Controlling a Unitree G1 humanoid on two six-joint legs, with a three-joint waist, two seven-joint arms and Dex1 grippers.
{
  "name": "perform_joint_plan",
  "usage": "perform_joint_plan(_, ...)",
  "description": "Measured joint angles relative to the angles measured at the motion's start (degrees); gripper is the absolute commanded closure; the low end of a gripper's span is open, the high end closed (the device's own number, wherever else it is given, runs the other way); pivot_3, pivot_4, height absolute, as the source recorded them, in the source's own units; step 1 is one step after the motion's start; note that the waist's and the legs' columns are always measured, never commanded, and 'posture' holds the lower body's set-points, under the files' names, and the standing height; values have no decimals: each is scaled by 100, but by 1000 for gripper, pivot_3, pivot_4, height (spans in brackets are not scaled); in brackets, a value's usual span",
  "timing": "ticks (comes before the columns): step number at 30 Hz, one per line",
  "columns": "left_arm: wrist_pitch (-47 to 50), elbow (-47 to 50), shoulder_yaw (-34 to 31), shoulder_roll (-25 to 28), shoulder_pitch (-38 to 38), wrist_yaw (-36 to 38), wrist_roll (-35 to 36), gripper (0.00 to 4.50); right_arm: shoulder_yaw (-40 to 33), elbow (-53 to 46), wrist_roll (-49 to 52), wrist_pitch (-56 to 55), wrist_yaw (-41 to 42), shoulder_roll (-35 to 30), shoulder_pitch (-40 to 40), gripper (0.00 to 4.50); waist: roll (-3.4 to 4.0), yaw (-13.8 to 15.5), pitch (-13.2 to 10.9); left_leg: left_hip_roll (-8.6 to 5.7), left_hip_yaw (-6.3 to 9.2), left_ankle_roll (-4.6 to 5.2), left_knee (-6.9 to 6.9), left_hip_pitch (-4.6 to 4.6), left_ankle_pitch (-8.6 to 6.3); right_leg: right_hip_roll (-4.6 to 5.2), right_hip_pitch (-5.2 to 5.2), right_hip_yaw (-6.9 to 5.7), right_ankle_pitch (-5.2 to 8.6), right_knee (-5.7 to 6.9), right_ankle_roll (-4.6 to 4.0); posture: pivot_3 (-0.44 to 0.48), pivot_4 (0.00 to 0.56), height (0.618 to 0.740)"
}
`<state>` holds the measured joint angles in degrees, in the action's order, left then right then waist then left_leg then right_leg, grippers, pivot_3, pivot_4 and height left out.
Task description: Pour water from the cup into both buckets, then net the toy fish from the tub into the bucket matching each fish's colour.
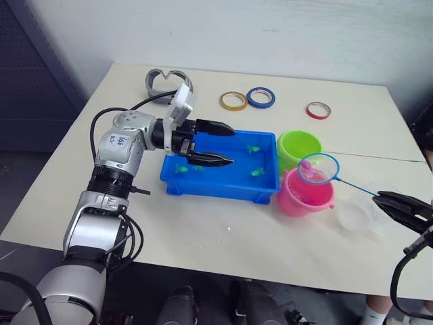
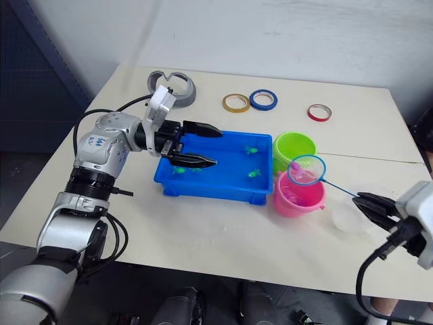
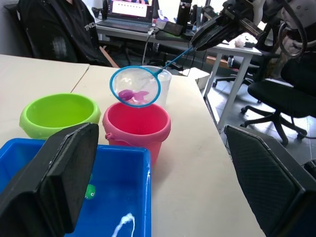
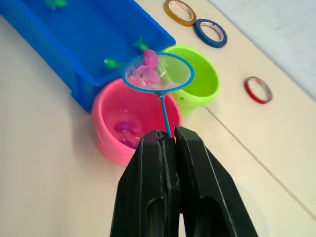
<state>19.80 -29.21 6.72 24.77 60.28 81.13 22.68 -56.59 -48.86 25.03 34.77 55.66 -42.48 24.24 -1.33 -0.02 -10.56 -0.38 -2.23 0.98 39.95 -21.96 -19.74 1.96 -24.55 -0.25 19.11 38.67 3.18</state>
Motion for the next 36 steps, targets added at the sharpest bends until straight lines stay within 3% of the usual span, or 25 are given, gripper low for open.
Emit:
perform_joint_plan(3, -126, -138, 3, -21, 17, 56, -70, 52, 63, 272, -817, -1515, 163, 226, 555, 4500, 0, 5, 0, 0, -4, -2, 0, 4, 1, -3, 0, 5, 0, -2, 0, 0, 150, 740)
perform_joint_plan(5, -175, -243, 2, -52, 20, 82, -99, 52, 250, 712, -1776, -3128, 88, 249, 786, 4500, 0, -1, 0, -1, -17, -1, 0, 14, 0, -3, 4, 17, 0, -5, 0, 0, 150, 740)
perform_joint_plan(9, -183, -312, 1, -71, 20, 87, -156, 52, 403, 1596, -3509, -5842, -430, -144, 873, 4500, -1, -14, 0, 1, -43, -3, -9, 46, 0, -12, 18, 41, 0, 0, 1, 0, 150, 740)
perform_joint_plan(12, -190, -311, -1, -67, 21, 85, -184, 52, 398, 2173, -4386, -7338, -985, -479, 760, 4500, -1, -16, -1, 5, -55, -8, -13, 59, 1, -18, 22, 54, 0, 1, 1, 0, 150, 740)
perform_joint_plan(16, -203, -311, -8, -14, 21, 79, -228, 52, 392, 2649, -4948, -8262, -1583, -576, 524, 4500, -1, -15, -1, 6, -63, -12, -18, 66, 3, -19, 21, 60, 0, 5, 0, 0, 150, 740)
perform_joint_plan(20, -210, -311, -12, 9, 21, 67, -255, 52, 376, 3010, -4946, -8371, -1796, -883, 368, 4500, -1, -16, -1, 6, -71, -12, -18, 71, 3, -20, 23, 66, 0, 10, 0, 0, 150, 740)
perform_joint_plan(25, -391, -341, -9, 202, -3, 24, -430, 52, 918, 3052, -3556, -7193, -1497, -1271, -19, 4500, -1, -72, -1, 10, -76, -13, -14, 78, 4, -20, 24, 71, 0, 20, 0, 0, 150, 740)
perform_joint_plan(31, -520, -250, -3, 539, -533, -155, -685, 52, 2805, 2943, -2641, -5596, -1189, -2372, -2275, 4500, -1, -189, -1, 18, -71, -23, -8, 87, 11, -23, 23, 66, 2, 40, -4, 0, 150, 740)
perform_joint_plan(36, -163, 507, -173, 824, -993, -425, -665, 52, 5234, 3921, -2961, -5472, -522, -2112, -5041, 4500, 0, -172, -2, 17, -68, -22, 0, 66, 9, -18, 5, 63, 4, 37, -7, 0, 150, 740)
